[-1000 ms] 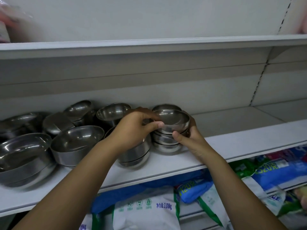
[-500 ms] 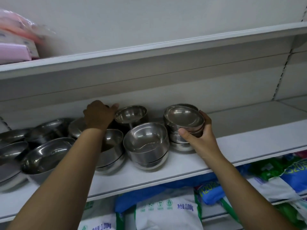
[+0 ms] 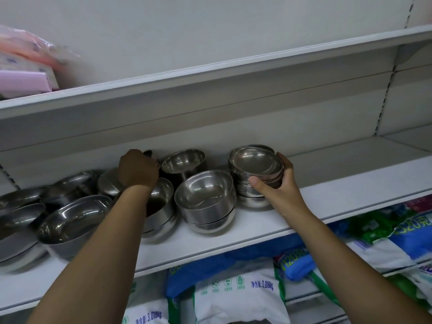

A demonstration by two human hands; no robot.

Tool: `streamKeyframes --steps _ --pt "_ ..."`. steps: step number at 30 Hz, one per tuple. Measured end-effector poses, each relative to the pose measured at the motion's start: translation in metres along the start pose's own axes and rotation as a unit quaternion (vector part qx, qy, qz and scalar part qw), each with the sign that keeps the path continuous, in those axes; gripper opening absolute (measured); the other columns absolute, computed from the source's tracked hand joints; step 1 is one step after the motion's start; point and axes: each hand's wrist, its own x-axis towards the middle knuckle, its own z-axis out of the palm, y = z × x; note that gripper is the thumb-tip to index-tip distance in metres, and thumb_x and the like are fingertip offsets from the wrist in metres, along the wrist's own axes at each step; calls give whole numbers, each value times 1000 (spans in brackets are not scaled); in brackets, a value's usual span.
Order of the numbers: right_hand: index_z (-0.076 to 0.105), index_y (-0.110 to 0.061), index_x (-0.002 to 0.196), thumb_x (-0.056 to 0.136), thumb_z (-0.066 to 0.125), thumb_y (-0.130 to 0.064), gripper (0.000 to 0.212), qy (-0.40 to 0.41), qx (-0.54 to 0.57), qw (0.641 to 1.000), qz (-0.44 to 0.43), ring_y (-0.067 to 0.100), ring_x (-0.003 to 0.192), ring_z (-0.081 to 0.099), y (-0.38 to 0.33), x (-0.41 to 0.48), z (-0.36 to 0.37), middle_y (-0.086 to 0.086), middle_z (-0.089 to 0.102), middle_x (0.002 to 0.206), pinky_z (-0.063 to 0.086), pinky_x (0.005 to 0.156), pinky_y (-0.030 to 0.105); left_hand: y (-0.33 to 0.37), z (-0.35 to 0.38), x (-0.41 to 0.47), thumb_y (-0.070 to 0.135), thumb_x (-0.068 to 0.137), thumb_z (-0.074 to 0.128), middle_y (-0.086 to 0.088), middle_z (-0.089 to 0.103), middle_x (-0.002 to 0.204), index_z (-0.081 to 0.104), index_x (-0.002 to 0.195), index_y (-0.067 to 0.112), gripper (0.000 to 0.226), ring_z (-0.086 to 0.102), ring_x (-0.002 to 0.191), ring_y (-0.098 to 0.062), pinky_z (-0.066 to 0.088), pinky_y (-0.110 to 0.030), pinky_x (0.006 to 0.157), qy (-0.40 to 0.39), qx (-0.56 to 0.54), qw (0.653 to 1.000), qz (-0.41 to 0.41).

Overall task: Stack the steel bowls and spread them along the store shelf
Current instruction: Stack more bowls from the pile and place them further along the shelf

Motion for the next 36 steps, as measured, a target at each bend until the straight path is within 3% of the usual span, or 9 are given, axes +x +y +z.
streamKeyframes --steps 5,10,16,20,23,28,31,33,36 --pt "34 -51 133 64 85 -41 87 3 -4 1000 -6 -16 107 61 -5 -3 1 -18 59 130 48 84 6 -6 -1 -1 2 91 52 -28 69 107 69 99 -7 21 63 105 -46 51 -43 83 32 16 999 40" --pt "33 -59 123 70 83 -35 77 7 -6 1000 -14 -22 103 59 -9 -5 1 -21 56 128 45 82 2 4 -4 -7 20 95 64 -25 67 105 76 100 9 17 60 100 -44 46 -41 83 69 -29 990 118" --pt "31 -56 128 80 81 -24 78 5 -1 1000 -14 -26 99 57 -6 -4 -1 -22 53 127 45 79 0 40 -14 -43 22 97 62 -20 66 104 78 98 11 19 60 99 -37 41 -34 84 31 -86 968 235" --pt "22 -45 141 77 81 -28 89 3 1 1000 -7 -30 95 54 -3 -2 -2 -24 50 126 43 77 -3 59 -18 -70 24 86 64 -4 72 84 79 81 17 17 60 89 -31 48 -39 78 72 -99 906 406" --pt "26 -45 139 69 81 -40 89 0 1 1000 -2 -24 103 56 -2 -1 -2 -17 54 132 46 81 1 69 -15 -82 23 89 70 6 73 83 79 84 20 11 56 92 -19 45 -33 80 43 -139 870 472" --pt "33 -43 140 73 84 -46 85 1 1 1000 -4 -12 113 59 1 0 -3 -15 57 135 51 90 11 85 0 -90 23 89 73 8 68 78 76 82 17 10 54 93 -14 45 -31 78 -18 -161 838 521" --pt "35 -36 146 76 85 -50 87 0 0 1000 -11 -7 119 59 2 0 -3 -16 58 136 50 101 22 86 10 -90 24 89 74 9 69 82 77 84 18 8 56 97 -15 49 -36 82 -48 -166 841 513" --pt "35 -34 149 69 83 -55 95 5 -4 1000 -8 0 124 59 3 1 -3 -12 59 139 49 102 24 86 14 -90 25 91 72 8 70 94 78 90 19 9 56 105 -15 49 -39 91 -108 -188 856 470" --pt "34 -31 150 65 83 -58 101 8 -6 1000 -3 1 124 60 3 1 -3 -9 60 139 50 98 19 86 12 -91 26 92 72 5 60 130 77 104 22 14 48 127 -12 39 -33 109 -173 -204 872 410"
